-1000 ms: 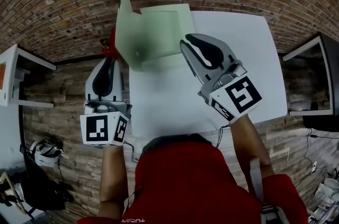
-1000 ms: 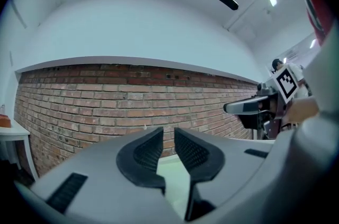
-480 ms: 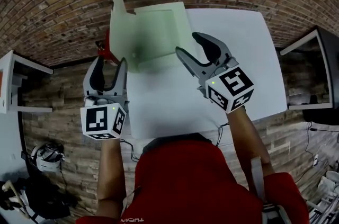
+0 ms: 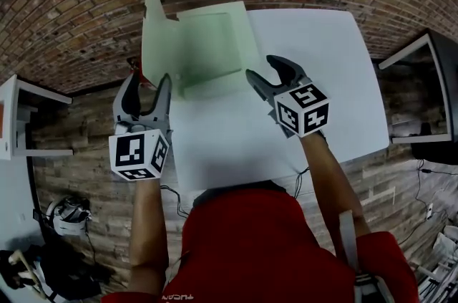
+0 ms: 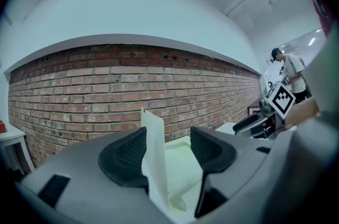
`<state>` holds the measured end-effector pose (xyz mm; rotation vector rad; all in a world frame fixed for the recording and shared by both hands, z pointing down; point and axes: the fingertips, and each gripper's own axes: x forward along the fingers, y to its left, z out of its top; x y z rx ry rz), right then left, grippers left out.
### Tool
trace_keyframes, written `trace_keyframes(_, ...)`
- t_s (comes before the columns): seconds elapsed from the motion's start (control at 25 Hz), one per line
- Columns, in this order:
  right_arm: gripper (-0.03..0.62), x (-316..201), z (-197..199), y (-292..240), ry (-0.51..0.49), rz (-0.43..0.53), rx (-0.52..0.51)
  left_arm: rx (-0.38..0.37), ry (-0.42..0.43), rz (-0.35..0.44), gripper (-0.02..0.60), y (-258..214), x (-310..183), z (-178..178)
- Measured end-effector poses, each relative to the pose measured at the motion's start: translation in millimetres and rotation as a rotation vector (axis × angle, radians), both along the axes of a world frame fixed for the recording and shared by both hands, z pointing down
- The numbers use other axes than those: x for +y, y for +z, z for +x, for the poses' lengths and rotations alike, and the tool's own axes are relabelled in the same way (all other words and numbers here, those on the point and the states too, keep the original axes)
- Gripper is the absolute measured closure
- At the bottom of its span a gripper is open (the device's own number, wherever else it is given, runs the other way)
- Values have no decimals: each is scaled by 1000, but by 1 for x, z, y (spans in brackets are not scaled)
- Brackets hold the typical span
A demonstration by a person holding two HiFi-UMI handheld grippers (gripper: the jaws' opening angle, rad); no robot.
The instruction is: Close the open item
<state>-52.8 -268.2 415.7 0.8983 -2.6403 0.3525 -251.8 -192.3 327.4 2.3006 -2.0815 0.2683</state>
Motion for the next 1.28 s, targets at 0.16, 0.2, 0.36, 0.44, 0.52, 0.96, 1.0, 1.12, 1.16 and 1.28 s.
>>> trace_keyframes(0.16,356,-9,10,30,26,-54,31,-3,0,-11,331,3,-7,0)
trace_keyframes(0.2,356,-11,12,38,31,-68,37,-3,-2,-13,331,5,-9,0)
trace_keyframes(0.36,356,-17,18,64,44,-118,60,-2,-14,-27,331,11,-15,-4)
trace_keyframes(0.44,356,-19,20,75,47,-146,59,0,-14,-34,333,15,-18,-3)
trace_keyframes(0.52,356,-20,21,83,48,-175,51,1,-11,-41,339,18,-21,-2)
trace_keyframes(0.96,356,-23,16,106,30,-287,5,16,-24,-34,439,20,-31,2)
trace_keyframes(1.0,356,-23,15,107,27,-295,-1,17,-27,-32,450,19,-31,3)
trace_keyframes(1.12,356,-23,13,109,14,-317,-18,19,-28,-29,479,18,-34,6)
trace_keyframes(1.16,356,-23,13,110,10,-322,-20,19,-27,-29,486,17,-35,8)
trace_keyframes(1.28,356,-23,12,114,-2,-333,-16,17,-22,-30,500,18,-38,14)
